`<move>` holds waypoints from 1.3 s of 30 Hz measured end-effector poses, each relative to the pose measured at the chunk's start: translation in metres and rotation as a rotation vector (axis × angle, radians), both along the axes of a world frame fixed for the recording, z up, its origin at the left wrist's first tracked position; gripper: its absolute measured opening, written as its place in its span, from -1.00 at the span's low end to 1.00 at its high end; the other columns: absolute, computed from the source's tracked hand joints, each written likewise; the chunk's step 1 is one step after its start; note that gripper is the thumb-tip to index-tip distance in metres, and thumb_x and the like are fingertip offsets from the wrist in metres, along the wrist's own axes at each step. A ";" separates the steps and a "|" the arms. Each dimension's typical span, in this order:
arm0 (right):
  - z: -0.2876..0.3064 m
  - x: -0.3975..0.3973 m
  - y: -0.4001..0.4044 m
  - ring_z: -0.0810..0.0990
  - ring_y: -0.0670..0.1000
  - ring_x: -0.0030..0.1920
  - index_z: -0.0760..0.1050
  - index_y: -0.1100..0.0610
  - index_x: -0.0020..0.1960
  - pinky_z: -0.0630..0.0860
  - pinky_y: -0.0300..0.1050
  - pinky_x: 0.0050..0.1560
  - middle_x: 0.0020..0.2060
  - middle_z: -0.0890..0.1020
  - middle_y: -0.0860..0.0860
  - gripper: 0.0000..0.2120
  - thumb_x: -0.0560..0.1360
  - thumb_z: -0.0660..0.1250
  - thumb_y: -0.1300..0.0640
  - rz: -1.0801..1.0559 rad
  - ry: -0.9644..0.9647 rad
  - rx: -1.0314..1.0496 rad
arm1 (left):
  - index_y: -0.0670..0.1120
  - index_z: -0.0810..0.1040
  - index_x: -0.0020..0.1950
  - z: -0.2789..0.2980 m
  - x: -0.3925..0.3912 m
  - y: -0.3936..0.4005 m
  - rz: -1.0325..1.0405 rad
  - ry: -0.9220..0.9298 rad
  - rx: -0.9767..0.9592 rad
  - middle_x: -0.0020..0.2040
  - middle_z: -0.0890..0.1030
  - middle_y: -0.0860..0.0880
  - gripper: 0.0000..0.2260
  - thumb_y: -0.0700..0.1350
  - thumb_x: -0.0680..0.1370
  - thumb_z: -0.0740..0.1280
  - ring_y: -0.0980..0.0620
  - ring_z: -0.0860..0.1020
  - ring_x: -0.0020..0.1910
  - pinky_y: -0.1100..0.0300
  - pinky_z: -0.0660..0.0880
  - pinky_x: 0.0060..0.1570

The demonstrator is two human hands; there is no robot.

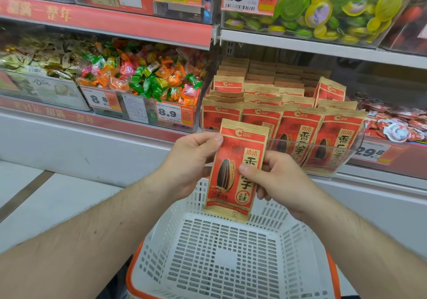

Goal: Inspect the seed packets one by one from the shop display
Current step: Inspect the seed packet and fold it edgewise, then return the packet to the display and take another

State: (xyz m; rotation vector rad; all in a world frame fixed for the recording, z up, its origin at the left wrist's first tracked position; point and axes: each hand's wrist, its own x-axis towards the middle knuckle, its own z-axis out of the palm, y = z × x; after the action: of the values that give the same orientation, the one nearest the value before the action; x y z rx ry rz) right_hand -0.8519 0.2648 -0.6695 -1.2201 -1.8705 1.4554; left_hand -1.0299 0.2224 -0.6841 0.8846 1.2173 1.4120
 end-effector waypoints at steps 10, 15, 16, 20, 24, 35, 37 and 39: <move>0.003 -0.004 -0.001 0.55 0.02 -0.48 0.56 0.21 -0.06 0.45 -0.16 -0.45 -0.31 0.69 0.16 -0.88 0.60 0.30 0.18 -0.094 0.206 -0.117 | 0.03 0.69 -0.11 0.022 -0.014 0.014 0.146 0.460 0.152 -0.23 0.70 0.08 -0.83 -0.12 0.61 0.34 0.10 0.64 -0.23 0.10 0.59 -0.19; 0.020 -0.004 0.001 0.56 -0.02 -0.48 0.53 0.22 -0.06 0.49 -0.22 -0.48 -0.34 0.66 0.13 -0.85 0.46 0.33 0.13 -0.216 0.580 -0.215 | 0.03 0.60 0.02 0.038 -0.049 0.047 0.596 0.829 0.425 -0.08 0.57 0.17 -0.86 -0.04 0.54 0.27 0.10 0.54 -0.03 0.01 0.54 0.05; 0.023 -0.005 0.003 0.56 -0.02 -0.48 0.53 0.22 -0.03 0.50 -0.23 -0.48 -0.34 0.66 0.12 -0.81 0.45 0.33 0.11 -0.245 0.637 -0.229 | -0.03 0.60 0.14 0.039 -0.054 0.054 0.589 0.844 0.412 0.02 0.56 0.14 -0.75 -0.03 0.54 0.24 0.10 0.52 0.07 0.02 0.50 0.16; 0.040 -0.013 0.012 0.59 -0.03 -0.45 0.52 0.19 0.03 0.52 -0.24 -0.48 -0.33 0.66 0.09 -0.88 0.58 0.26 0.16 -0.346 0.771 -0.218 | 0.02 0.55 0.33 0.038 -0.052 0.077 0.336 0.845 0.276 0.24 0.53 0.14 -0.56 0.11 0.54 0.13 0.14 0.43 0.25 -0.07 0.35 0.36; 0.064 -0.023 0.032 0.64 0.00 -0.41 0.51 0.19 0.07 0.56 -0.23 -0.42 -0.28 0.69 0.09 -0.90 0.61 0.26 0.20 -0.364 0.761 -0.051 | 0.32 0.61 -0.06 0.031 -0.045 0.090 0.207 0.835 0.183 -0.07 0.67 0.20 -0.70 0.28 0.53 0.09 0.08 0.60 0.06 -0.21 0.40 0.24; 0.093 -0.051 0.121 0.70 0.02 -0.24 0.61 -0.01 -0.16 0.61 0.21 -0.03 -0.31 0.70 0.00 -0.92 0.47 0.40 0.00 -0.241 0.023 0.620 | 0.32 0.59 -0.13 0.012 -0.046 0.096 0.285 0.643 0.163 -0.12 0.61 0.32 -0.81 0.21 0.47 0.18 0.12 0.58 0.00 -0.12 0.49 0.16; 0.092 -0.054 0.131 0.69 0.04 -0.18 0.62 0.01 -0.11 0.60 0.18 0.03 -0.28 0.69 -0.01 -0.93 0.50 0.40 0.03 -0.196 -0.056 0.610 | 0.27 0.59 -0.10 0.012 -0.044 0.096 0.295 0.625 0.179 -0.13 0.62 0.27 -0.79 0.22 0.45 0.18 0.11 0.59 -0.03 -0.12 0.50 0.13; 0.090 -0.057 0.138 0.67 0.04 -0.11 0.62 0.00 -0.08 0.59 0.09 0.05 -0.26 0.67 -0.08 -0.96 0.51 0.41 0.05 -0.180 -0.102 0.602 | 0.30 0.56 -0.07 0.012 -0.043 0.097 0.311 0.635 0.195 -0.12 0.62 0.25 -0.76 0.27 0.42 0.15 0.11 0.58 -0.02 -0.16 0.48 0.14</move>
State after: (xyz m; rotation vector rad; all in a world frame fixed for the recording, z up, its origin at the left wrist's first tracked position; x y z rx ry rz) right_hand -0.9090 0.4030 -0.5797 -1.1287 -1.9961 0.6644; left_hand -1.0727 0.3191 -0.6720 1.3933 1.7686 1.5678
